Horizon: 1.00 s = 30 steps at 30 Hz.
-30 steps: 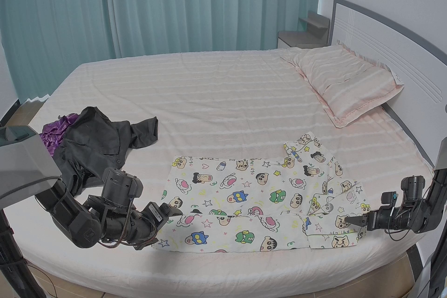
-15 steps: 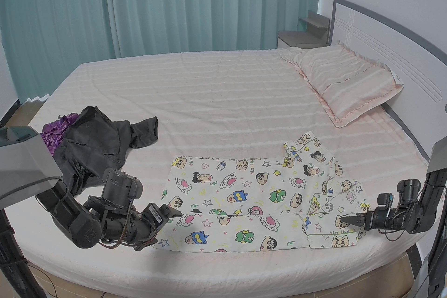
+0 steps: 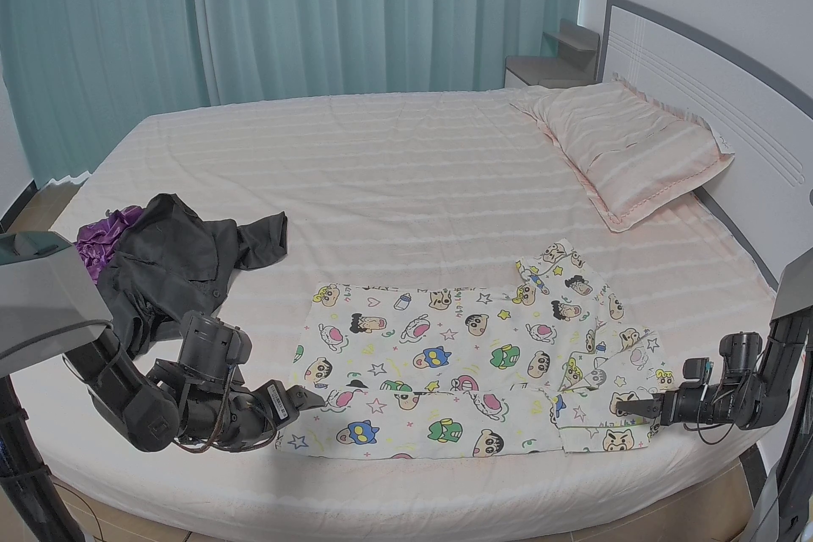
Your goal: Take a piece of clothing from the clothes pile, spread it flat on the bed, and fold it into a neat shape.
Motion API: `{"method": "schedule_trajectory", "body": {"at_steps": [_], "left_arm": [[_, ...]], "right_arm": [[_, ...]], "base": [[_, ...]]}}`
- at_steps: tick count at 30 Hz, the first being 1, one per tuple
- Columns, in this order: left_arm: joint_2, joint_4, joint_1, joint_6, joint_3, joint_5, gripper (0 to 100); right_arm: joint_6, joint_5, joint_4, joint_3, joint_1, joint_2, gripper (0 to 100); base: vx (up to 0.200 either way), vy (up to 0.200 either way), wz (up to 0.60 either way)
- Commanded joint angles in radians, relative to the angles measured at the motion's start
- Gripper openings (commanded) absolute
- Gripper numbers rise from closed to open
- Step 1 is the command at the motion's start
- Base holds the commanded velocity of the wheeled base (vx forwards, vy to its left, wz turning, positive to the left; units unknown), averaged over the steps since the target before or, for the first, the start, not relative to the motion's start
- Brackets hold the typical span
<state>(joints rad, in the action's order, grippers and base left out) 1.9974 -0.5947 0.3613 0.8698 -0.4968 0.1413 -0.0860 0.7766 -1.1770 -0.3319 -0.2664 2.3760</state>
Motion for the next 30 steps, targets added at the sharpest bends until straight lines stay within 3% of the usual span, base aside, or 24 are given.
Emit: {"method": "schedule_trajectory", "body": {"at_steps": [1, 10, 16, 30], "left_arm": [[0.046, -0.013, -0.018, -0.086, -0.002, -0.005, 100], [0.213, -0.249, -0.047, -0.267, 0.001, -0.019, 100], [0.277, -0.359, -0.041, -0.291, -0.019, -0.017, 100], [0.316, -0.445, -0.036, -0.291, -0.086, -0.011, 100]], "right_arm": [[-0.012, 0.001, 0.000, 0.010, 0.006, 0.002, 100], [-0.014, 0.001, 0.000, 0.010, 0.018, 0.002, 100], [-0.015, 0.000, 0.000, 0.014, 0.018, 0.002, 100], [-0.035, 0.001, 0.000, 0.022, 0.018, 0.000, 100]], "base": [[0.000, 0.000, 0.00], [0.000, 0.000, 0.00], [0.000, 0.000, 0.00], [0.000, 0.000, 0.00]]}}
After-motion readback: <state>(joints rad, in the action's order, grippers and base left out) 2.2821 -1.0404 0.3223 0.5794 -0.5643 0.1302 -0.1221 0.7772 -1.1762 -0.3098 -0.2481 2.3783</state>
